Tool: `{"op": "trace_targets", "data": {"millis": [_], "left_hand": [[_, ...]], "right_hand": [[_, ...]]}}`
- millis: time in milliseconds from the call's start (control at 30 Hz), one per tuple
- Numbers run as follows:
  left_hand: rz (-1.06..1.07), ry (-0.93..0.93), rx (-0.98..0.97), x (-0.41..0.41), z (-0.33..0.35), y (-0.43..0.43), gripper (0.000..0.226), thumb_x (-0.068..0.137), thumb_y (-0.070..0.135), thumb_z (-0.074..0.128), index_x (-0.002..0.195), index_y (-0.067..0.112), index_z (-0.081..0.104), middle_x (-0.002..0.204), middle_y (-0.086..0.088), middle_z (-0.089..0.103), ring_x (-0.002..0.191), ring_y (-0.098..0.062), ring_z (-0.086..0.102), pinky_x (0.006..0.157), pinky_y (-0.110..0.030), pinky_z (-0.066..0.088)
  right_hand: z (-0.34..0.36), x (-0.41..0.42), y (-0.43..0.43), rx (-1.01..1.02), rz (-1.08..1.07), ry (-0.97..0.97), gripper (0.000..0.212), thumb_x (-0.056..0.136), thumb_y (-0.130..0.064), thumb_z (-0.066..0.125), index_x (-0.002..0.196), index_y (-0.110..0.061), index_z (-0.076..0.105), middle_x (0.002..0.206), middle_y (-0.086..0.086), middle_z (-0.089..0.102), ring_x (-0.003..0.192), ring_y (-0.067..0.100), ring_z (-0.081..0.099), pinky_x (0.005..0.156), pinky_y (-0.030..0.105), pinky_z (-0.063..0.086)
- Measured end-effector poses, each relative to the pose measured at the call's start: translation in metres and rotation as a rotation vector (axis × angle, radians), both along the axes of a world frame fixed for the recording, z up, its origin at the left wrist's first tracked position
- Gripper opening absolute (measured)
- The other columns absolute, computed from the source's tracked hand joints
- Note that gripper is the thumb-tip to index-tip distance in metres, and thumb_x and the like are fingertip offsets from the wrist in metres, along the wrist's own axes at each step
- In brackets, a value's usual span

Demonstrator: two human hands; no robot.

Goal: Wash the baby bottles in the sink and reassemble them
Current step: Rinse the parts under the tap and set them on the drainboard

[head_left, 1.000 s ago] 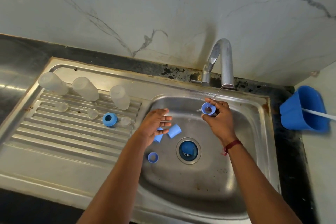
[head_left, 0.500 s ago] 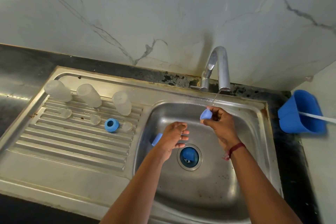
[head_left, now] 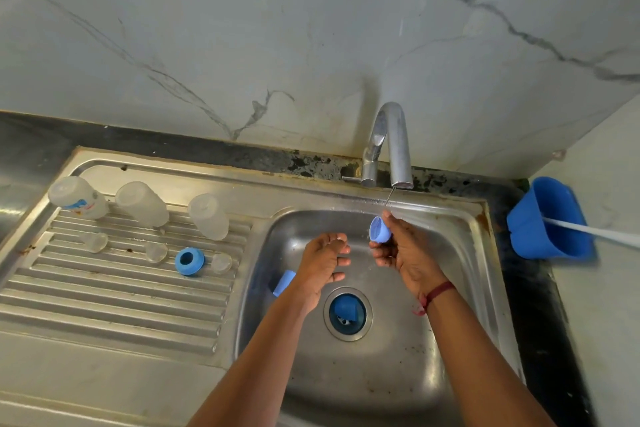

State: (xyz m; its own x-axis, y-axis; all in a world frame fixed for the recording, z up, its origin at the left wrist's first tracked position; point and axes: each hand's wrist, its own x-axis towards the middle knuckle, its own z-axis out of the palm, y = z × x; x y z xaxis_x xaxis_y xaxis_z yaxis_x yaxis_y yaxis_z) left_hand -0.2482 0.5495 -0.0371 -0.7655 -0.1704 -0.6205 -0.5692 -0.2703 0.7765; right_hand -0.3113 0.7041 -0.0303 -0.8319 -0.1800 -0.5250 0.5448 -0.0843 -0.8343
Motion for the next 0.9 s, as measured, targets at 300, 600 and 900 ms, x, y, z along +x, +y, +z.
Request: {"op": "trace_targets", "data": {"millis": [300, 600, 900], "left_hand": [[-0.006, 0.014, 0.031, 0.002, 0.005, 0.003, 0.021, 0.096, 0.022, 0.057, 0.116, 0.018, 0.063, 0.110, -0.006, 0.071, 0.096, -0.019, 0.068, 0.089, -0.041, 0.054], [-0.022, 0.012, 0.023, 0.020, 0.005, 0.002, 0.016, 0.095, 0.018, 0.058, 0.110, 0.019, 0.064, 0.112, -0.008, 0.070, 0.096, -0.019, 0.068, 0.084, -0.036, 0.055], [-0.089, 0.004, -0.073, 0.058, 0.001, -0.003, 0.032, 0.095, 0.006, 0.054, 0.124, 0.020, 0.059, 0.108, 0.005, 0.065, 0.103, -0.018, 0.065, 0.090, -0.038, 0.054]], "right_hand": [[0.002, 0.000, -0.003, -0.166, -0.012, 0.107, 0.044, 0.076, 0.017, 0.068, 0.107, -0.013, 0.059, 0.117, 0.012, 0.064, 0.107, 0.030, 0.065, 0.090, 0.042, 0.057], [0.004, 0.027, 0.006, -0.116, 0.024, 0.058, 0.033, 0.085, -0.004, 0.069, 0.117, -0.010, 0.061, 0.108, 0.014, 0.069, 0.083, 0.024, 0.071, 0.071, 0.029, 0.061], [0.003, 0.069, 0.013, 0.314, 0.194, 0.176, 0.025, 0.080, -0.015, 0.081, 0.102, -0.019, 0.070, 0.101, 0.005, 0.073, 0.080, 0.018, 0.072, 0.073, 0.034, 0.060]]}}
